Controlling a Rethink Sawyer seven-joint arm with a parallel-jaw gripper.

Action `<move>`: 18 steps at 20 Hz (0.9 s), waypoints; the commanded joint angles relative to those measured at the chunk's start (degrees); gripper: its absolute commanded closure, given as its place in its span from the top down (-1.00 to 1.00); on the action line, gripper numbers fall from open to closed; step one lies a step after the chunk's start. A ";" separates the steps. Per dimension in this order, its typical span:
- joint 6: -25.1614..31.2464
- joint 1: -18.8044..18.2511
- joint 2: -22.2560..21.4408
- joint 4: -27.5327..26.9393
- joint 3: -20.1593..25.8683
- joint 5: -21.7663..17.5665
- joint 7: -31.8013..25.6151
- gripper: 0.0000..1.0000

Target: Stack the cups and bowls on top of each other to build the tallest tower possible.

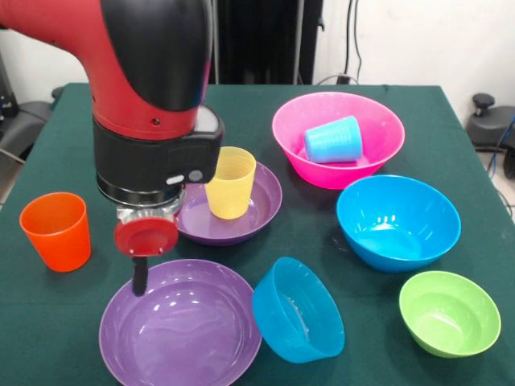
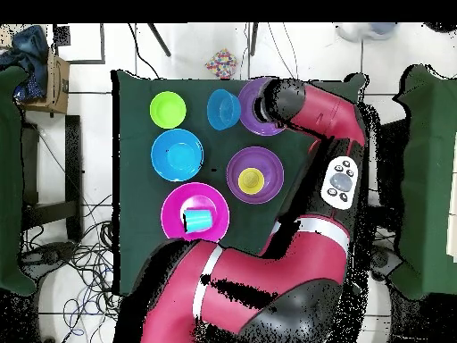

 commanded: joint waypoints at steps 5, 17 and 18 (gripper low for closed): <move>-7.31 -0.68 -0.54 11.92 10.52 -1.51 -3.47 1.00; -2.21 -4.83 0.19 12.51 16.58 0.09 -6.46 1.00; -2.28 -5.25 0.33 12.58 17.11 -0.18 -7.06 1.00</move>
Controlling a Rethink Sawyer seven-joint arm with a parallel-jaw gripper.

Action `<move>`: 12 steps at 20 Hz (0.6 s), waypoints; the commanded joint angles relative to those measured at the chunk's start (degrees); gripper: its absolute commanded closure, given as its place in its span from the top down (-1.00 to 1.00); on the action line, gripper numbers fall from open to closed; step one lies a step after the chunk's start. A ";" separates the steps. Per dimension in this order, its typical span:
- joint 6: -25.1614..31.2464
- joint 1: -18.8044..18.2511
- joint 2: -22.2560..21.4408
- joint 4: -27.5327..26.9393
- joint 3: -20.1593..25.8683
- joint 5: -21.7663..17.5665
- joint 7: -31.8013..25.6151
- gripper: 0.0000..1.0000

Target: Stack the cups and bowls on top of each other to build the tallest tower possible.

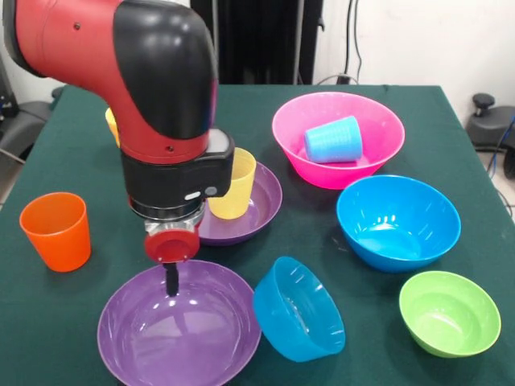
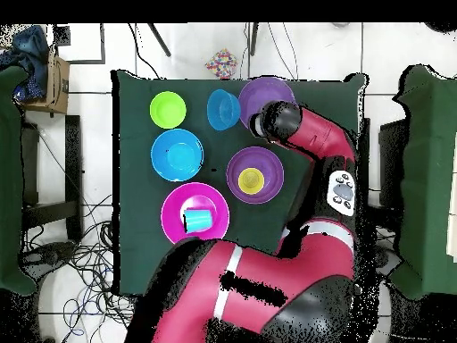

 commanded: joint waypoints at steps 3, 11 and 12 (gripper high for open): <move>1.74 -2.89 1.43 4.07 10.73 -1.26 -7.25 1.00; -0.51 -4.41 1.36 5.45 13.45 -1.82 -7.36 1.00; -0.94 -4.50 1.32 5.54 13.60 -1.97 -7.19 1.00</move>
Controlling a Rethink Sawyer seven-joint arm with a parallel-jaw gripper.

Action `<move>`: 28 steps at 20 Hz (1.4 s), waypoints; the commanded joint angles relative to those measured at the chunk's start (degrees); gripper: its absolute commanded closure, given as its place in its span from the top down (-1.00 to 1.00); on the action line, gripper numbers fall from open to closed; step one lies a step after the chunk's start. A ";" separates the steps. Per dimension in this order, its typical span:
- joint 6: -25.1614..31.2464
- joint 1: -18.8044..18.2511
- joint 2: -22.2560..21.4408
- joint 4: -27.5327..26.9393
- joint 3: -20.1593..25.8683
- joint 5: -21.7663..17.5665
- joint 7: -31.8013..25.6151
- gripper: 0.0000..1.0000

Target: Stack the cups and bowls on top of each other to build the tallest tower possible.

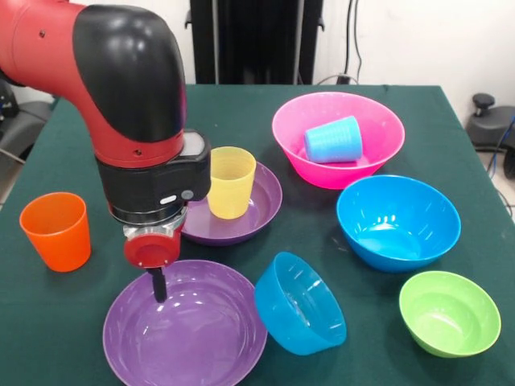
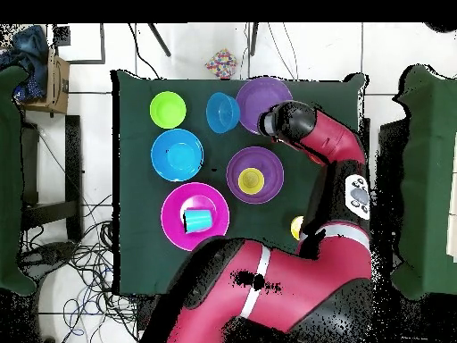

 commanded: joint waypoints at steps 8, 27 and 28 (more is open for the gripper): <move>-3.68 1.87 1.26 5.35 6.54 -2.37 -1.18 1.00; 2.19 5.02 2.37 2.55 0.73 -1.61 3.03 -1.00; 2.53 5.15 2.44 2.31 0.44 -1.65 3.18 -1.00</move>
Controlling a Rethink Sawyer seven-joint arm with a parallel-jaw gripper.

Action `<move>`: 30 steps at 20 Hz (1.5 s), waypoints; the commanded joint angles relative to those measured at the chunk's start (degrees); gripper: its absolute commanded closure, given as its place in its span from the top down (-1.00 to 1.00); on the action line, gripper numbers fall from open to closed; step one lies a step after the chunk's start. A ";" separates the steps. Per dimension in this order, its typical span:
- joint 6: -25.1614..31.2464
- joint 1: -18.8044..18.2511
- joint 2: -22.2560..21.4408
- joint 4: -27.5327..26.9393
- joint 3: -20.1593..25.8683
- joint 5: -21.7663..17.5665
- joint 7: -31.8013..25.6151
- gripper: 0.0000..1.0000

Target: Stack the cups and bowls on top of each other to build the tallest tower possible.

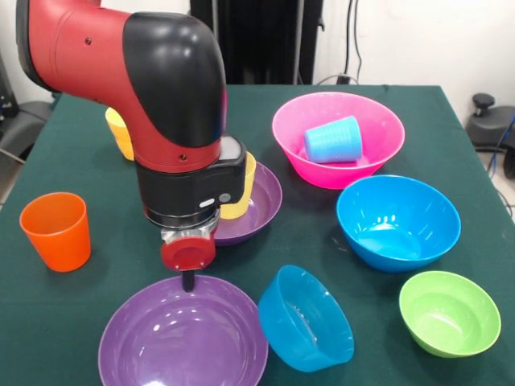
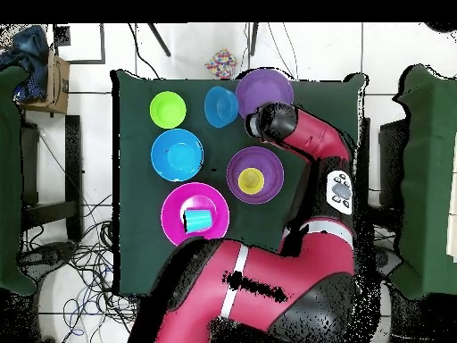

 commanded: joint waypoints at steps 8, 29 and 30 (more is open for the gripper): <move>4.65 2.64 2.93 -0.27 -0.02 -2.56 1.08 -1.00; 3.78 5.45 -0.23 -0.74 -4.00 -2.12 1.36 -1.00; 4.21 5.62 -0.70 -0.59 -4.13 -2.10 1.29 -1.00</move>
